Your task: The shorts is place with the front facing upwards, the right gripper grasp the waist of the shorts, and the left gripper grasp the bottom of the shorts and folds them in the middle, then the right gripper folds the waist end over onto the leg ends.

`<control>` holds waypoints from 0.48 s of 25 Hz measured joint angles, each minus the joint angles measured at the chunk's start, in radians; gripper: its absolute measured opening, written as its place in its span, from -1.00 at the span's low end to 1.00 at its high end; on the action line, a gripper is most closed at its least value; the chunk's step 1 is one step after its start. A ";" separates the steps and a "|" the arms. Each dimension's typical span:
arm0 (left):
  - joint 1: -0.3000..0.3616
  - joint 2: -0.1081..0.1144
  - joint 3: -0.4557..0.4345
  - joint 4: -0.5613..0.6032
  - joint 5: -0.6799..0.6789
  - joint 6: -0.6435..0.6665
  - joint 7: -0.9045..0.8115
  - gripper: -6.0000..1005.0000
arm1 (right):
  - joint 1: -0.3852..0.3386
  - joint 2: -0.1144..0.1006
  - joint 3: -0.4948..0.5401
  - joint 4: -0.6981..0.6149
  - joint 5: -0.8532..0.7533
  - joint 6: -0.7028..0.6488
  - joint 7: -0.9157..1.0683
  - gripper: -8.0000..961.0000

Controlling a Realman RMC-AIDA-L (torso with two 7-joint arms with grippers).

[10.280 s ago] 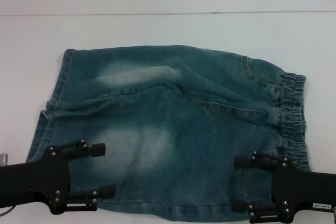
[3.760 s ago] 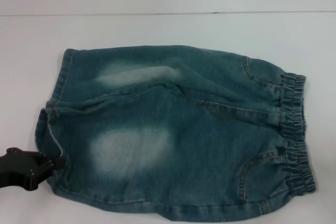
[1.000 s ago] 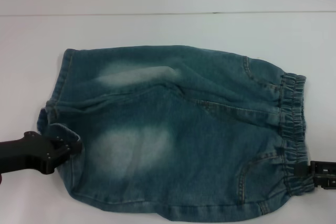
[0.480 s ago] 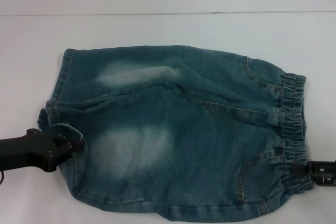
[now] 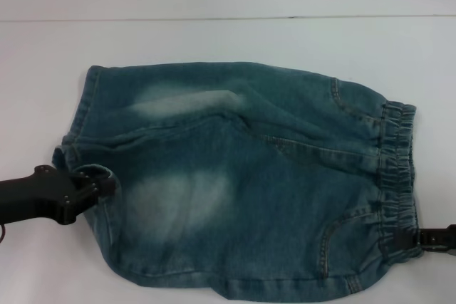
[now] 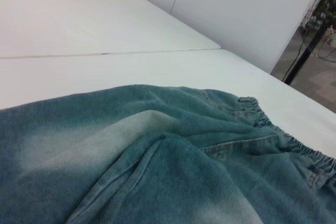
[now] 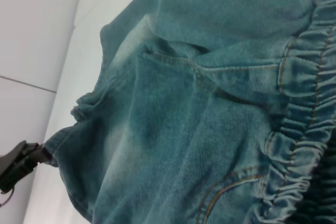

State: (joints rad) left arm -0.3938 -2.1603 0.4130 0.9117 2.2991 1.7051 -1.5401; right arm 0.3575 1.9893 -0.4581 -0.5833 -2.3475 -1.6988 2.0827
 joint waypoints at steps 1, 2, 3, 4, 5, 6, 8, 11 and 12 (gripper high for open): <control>0.000 0.000 0.000 0.000 -0.001 0.000 0.000 -0.90 | -0.003 0.000 0.006 0.000 0.002 -0.002 -0.003 0.21; -0.001 0.001 0.000 0.000 -0.001 0.000 0.000 -0.90 | -0.005 0.001 0.014 0.001 0.004 -0.004 -0.007 0.17; -0.002 0.001 0.000 0.001 -0.002 0.000 0.000 -0.90 | -0.007 0.002 0.021 0.001 0.004 -0.005 -0.009 0.08; -0.003 0.001 0.000 0.001 -0.002 0.000 0.000 -0.90 | -0.010 0.003 0.032 0.002 0.004 -0.007 -0.013 -0.02; -0.004 0.001 -0.001 0.001 -0.002 -0.001 0.000 -0.90 | -0.011 0.004 0.044 0.002 0.005 -0.010 -0.016 -0.11; -0.005 0.001 -0.001 0.001 -0.002 -0.002 0.000 -0.90 | -0.012 0.004 0.056 0.003 0.005 -0.014 -0.018 -0.20; -0.006 0.000 -0.004 0.001 -0.004 -0.007 0.000 -0.90 | -0.014 0.005 0.081 0.003 0.006 -0.024 -0.020 -0.39; -0.006 0.000 -0.014 0.001 -0.019 -0.013 0.000 -0.90 | -0.014 0.006 0.125 0.004 0.006 -0.035 -0.021 -0.68; -0.005 0.000 -0.017 0.001 -0.031 -0.014 0.000 -0.90 | -0.014 0.006 0.145 0.006 0.007 -0.036 -0.021 -0.78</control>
State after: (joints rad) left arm -0.3985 -2.1604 0.3963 0.9127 2.2681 1.6909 -1.5401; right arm 0.3432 1.9955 -0.3134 -0.5778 -2.3404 -1.7352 2.0619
